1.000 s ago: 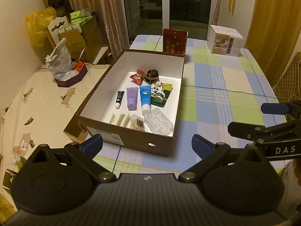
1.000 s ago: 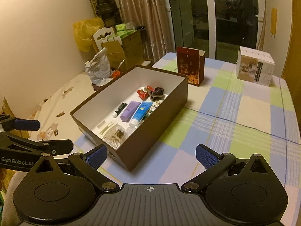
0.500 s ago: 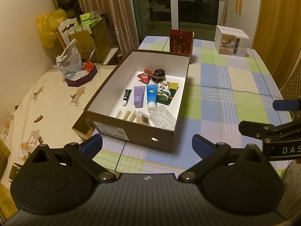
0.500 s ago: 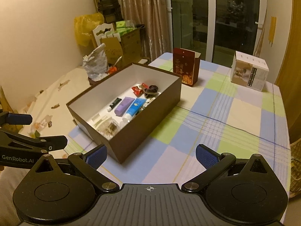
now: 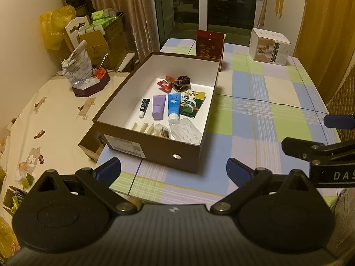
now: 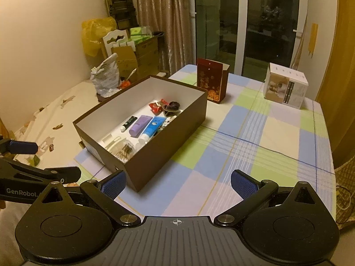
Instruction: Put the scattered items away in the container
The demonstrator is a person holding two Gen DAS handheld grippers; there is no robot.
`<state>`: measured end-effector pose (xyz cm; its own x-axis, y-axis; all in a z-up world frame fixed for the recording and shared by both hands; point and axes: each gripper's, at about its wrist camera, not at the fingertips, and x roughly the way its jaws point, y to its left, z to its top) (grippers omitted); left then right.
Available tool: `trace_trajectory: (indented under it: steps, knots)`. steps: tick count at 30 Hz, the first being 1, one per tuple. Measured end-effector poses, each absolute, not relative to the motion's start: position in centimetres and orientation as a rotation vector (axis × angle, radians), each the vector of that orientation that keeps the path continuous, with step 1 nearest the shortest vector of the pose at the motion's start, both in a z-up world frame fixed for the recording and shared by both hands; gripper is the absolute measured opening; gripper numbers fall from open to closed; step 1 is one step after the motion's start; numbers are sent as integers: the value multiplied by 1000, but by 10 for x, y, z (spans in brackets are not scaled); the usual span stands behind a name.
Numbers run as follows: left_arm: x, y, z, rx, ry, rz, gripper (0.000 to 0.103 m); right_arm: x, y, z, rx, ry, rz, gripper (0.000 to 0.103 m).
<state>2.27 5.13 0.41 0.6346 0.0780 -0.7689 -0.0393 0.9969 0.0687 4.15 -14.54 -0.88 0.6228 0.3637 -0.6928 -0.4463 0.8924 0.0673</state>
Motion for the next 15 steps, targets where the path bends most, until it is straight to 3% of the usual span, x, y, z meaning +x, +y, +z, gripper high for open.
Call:
trace_trajectory:
  steps: [15]
  knots:
    - [20, 58, -7, 38, 899, 74, 100, 38, -142, -14, -120, 787, 477, 103]
